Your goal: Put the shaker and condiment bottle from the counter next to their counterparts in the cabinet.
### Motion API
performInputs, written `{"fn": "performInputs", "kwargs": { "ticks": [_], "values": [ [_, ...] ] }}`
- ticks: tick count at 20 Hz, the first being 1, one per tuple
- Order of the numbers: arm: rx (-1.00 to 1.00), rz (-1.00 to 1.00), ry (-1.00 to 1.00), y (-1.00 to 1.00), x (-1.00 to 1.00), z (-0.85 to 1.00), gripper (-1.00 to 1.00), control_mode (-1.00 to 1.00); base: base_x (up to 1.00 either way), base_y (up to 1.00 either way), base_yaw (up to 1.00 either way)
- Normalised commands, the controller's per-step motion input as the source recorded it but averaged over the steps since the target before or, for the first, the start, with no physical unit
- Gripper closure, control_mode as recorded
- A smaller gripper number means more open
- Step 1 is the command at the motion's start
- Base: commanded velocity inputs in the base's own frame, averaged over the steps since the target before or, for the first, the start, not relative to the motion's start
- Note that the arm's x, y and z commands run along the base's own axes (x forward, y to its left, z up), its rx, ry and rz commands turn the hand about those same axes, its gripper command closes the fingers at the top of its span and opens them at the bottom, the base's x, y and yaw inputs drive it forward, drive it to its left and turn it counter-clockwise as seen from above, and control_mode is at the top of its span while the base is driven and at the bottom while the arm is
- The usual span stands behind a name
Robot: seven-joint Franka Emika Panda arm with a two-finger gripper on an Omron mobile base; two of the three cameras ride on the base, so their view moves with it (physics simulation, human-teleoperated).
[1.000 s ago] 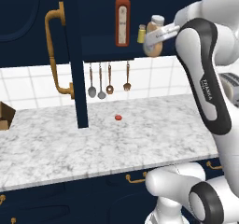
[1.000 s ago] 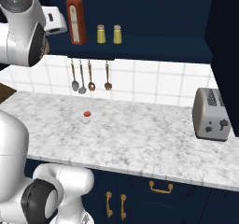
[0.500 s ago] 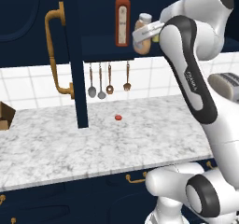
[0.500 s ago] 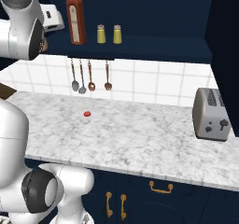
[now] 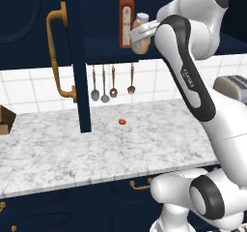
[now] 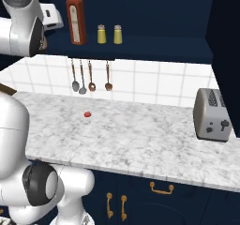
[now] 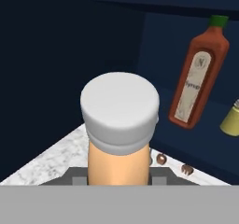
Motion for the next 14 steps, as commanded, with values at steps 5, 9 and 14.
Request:
{"fn": "performInputs", "kwargs": {
  "ticks": [5,9,14],
  "values": [
    [0.0,0.02,0.0,0.11,0.13,-0.03,1.0,-1.0,0.0,0.0,0.0],
    [0.0,0.01,0.0,0.08,0.12,-0.12,1.0,-1.0,0.0,0.0,0.0],
    [0.0,0.0,-0.04,0.01,0.01,-0.2,1.0,-1.0,0.0,0.0,0.0]
  ]
}}
